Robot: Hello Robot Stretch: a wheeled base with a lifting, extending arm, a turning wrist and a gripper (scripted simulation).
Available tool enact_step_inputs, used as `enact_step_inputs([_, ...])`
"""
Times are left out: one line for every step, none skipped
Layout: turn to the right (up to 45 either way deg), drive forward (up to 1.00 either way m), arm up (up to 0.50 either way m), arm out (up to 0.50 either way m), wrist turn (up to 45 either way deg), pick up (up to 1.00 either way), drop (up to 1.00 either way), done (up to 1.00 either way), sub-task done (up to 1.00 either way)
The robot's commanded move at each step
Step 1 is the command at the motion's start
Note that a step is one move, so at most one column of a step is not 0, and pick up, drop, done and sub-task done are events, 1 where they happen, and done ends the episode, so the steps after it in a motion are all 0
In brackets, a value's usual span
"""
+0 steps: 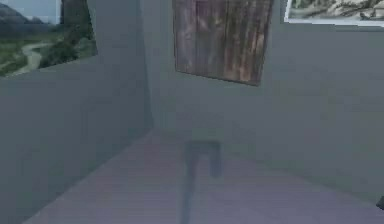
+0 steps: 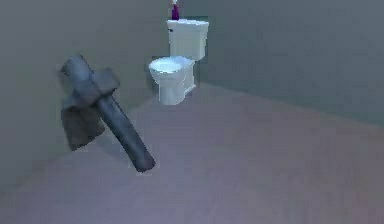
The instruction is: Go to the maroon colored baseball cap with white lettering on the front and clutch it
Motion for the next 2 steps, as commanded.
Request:
enact_step_inputs([-45.0,0.00,0.00,0.00,0.0,0.00,0.00,0.00,0.00])
enact_step_inputs([-45.0,0.00,0.00,0.00,0.0,0.00,0.00,0.00,0.00])
